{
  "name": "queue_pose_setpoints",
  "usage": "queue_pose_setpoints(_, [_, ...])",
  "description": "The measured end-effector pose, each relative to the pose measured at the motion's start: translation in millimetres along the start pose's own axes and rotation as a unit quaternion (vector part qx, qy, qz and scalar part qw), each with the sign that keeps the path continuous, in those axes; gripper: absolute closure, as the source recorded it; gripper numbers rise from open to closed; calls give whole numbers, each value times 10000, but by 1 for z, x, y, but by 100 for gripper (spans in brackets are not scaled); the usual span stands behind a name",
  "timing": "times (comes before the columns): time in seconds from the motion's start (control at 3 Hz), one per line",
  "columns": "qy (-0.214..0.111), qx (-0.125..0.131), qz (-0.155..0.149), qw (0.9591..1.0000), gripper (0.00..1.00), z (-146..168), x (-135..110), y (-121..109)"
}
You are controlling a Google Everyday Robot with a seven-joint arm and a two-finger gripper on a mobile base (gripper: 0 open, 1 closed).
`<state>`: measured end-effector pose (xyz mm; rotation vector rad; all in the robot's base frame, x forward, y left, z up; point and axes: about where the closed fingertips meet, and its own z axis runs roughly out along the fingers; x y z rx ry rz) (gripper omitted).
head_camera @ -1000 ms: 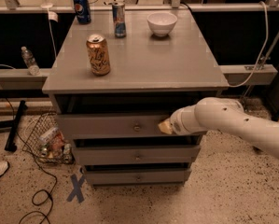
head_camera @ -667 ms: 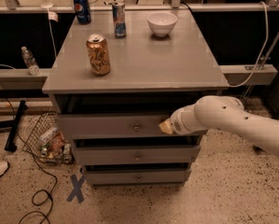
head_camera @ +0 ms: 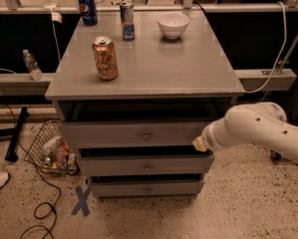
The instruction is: Close top drawer
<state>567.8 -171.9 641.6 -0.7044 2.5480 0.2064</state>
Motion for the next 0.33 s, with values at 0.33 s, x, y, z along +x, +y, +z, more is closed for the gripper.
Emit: queue_pose_setpoints(0.33, [301,354,352,9983,100,-24,28,-27])
